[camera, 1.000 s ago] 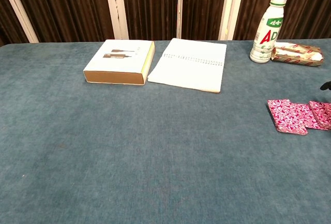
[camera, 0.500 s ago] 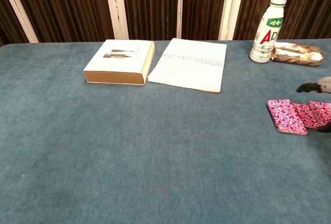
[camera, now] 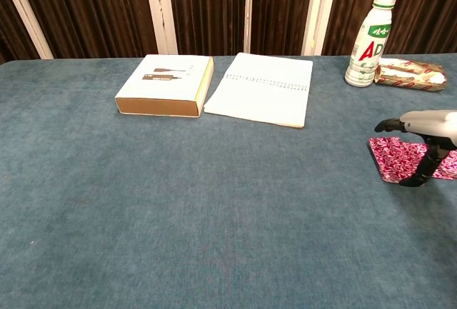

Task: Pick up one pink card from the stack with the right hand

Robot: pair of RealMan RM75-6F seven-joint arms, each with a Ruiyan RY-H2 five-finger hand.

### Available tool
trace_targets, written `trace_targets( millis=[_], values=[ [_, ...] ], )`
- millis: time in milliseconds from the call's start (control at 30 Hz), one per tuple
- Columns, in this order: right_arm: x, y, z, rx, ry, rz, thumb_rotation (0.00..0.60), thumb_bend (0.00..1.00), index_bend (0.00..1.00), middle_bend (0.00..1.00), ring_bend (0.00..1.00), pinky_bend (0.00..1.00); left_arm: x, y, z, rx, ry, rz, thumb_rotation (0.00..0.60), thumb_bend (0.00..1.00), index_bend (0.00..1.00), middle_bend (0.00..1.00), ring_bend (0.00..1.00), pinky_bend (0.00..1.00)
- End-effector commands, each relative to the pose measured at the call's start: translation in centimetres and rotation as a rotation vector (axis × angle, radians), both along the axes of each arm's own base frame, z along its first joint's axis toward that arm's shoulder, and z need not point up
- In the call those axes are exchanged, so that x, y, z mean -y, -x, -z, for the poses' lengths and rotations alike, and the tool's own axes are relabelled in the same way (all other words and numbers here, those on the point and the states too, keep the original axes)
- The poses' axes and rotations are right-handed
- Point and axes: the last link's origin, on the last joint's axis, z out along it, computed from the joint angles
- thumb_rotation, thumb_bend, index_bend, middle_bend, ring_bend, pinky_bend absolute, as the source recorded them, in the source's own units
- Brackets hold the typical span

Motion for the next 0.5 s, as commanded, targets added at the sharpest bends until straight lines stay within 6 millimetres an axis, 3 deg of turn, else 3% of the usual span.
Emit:
trace_targets(
  millis=[33, 500],
  values=[
    [0.3, 0.1, 0.2, -0.006, 0.006, 0.009, 0.6, 0.29, 0.0, 0.0, 0.0, 0.0, 0.0, 0.0, 0.0, 0.0, 0.001, 0.001, 0.6, 0.04, 0.0, 0.0, 0.0, 0.0],
    [0.7, 1.1, 0.6, -0.027, -0.002, 0.042, 0.6, 0.29, 0.0, 0.0, 0.0, 0.0, 0.0, 0.0, 0.1, 0.003, 0.007, -0.004, 0.6, 0.04, 0.0, 0.0, 0.0, 0.0]
  ],
)
